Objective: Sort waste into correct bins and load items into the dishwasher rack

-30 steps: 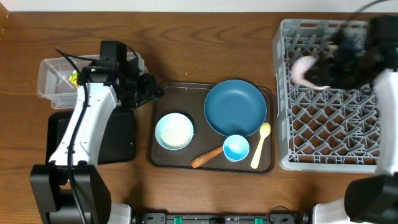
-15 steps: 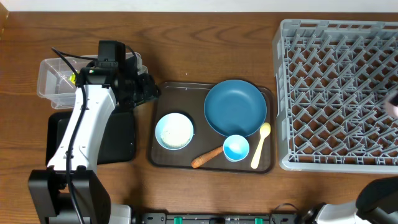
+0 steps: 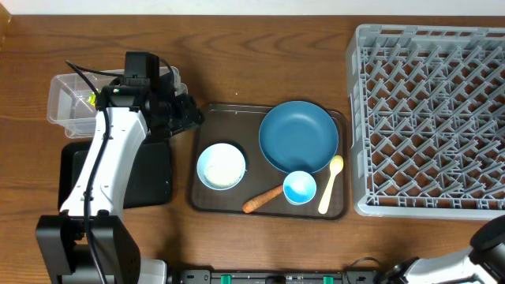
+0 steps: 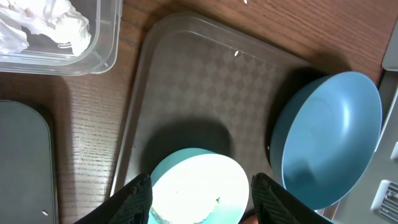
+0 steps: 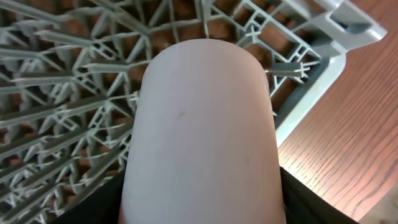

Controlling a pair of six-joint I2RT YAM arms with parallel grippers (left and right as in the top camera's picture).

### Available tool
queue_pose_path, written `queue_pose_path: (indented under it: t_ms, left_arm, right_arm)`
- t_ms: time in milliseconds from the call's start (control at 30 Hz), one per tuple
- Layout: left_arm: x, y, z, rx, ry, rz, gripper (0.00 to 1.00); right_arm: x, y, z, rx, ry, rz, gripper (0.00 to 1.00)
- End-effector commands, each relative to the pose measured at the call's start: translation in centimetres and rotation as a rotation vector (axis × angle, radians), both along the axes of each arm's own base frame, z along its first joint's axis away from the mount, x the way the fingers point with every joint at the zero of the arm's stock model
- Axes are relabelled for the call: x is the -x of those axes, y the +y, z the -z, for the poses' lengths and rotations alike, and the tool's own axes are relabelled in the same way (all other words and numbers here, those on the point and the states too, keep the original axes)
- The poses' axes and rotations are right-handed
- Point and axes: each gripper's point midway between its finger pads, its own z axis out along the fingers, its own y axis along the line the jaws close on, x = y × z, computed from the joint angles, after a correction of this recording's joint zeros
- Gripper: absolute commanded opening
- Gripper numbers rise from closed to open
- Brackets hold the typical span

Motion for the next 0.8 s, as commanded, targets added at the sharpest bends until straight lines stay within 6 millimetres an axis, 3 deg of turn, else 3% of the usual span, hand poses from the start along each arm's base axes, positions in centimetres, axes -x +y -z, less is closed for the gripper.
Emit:
queue_pose_path:
  t_ms: [0, 167, 667, 700, 767]
  left_arm:
    - [-0.1, 0.2, -0.7, -0.015, -0.022, 0.005, 0.54]
    - [0.0, 0.2, -0.6, -0.015, -0.018, 0.005, 0.54]
    - [0.1, 0.2, -0.6, -0.015, -0.014, 0.005, 0.54]
    - [0.1, 0.2, -0.6, -0.015, -0.014, 0.005, 0.54]
    - [0.1, 0.2, -0.6, -0.015, -0.013, 0.005, 0.54]
  right_arm:
    - [0.0, -0.5, 1.7, -0.036, 0.03, 0.032, 0.23]
    - [0.4, -0.6, 4.2, -0.091, 0.097, 0.039, 0.21]
    - [0.4, -1.4, 8.0, -0.15, 0.15, 0.051, 0.22]
    - [0.4, -1.4, 8.0, -0.149, 0.149, 0.051, 0.24]
    - [0.1, -1.3, 8.0, -0.154, 0.137, 0.049, 0.4]
